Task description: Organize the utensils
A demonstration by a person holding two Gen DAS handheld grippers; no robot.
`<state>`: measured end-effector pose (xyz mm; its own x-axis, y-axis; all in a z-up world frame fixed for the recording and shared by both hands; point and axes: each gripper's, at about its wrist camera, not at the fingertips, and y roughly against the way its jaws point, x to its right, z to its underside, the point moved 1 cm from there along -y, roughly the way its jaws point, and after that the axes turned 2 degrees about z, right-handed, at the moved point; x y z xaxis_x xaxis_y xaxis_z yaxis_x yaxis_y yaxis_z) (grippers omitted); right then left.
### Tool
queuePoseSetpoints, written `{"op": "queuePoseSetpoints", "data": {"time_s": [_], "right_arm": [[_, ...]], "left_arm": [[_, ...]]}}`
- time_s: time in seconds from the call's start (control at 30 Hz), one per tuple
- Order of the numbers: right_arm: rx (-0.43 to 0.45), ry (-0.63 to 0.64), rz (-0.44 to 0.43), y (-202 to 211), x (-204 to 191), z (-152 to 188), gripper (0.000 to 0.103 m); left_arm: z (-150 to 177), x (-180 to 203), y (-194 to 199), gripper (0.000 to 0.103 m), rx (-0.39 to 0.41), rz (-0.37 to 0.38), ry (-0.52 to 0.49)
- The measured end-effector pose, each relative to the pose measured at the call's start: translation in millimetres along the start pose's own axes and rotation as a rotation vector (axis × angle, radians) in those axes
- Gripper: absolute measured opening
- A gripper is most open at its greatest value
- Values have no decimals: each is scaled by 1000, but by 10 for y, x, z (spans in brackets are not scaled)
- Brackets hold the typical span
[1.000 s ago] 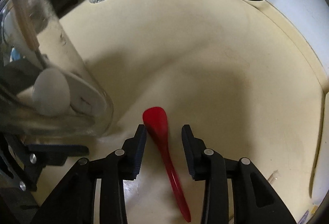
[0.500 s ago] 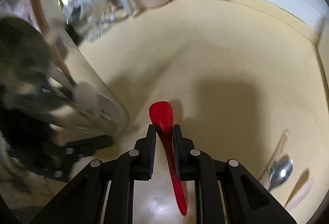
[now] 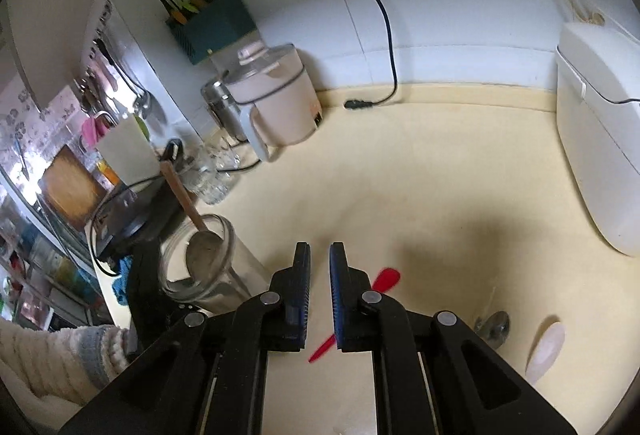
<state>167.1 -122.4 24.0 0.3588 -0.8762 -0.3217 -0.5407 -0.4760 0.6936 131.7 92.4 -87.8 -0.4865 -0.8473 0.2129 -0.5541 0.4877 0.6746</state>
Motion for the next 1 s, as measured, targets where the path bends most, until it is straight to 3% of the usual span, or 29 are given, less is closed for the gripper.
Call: {"op": "queuePoseSetpoints", "data": {"time_s": [0.1,0.23,0.4,0.67,0.9,0.93,1.0], "right_arm": [[-77,-24,21,-237,41,99,10],[-174,-78,75,-610,111,246,25],[-256,-120,152,-1086,178,279,31],[-297,-53,388,-1515,153,228,39],[-284,19,425,-1677,72,220,47],[-283,23,428,-1672,60,234,47],[-277,46,418,-1626,35,277,37]], "left_arm": [[0,5,0,77,0,0,0],[-1,1,0,77,0,-1,-1],[-1,4,-1,77,-1,0,0],[-2,20,-2,77,-2,0,-2],[2,24,15,78,-2,4,0],[3,22,15,78,-2,4,1],[9,22,27,78,-2,6,2]]}}
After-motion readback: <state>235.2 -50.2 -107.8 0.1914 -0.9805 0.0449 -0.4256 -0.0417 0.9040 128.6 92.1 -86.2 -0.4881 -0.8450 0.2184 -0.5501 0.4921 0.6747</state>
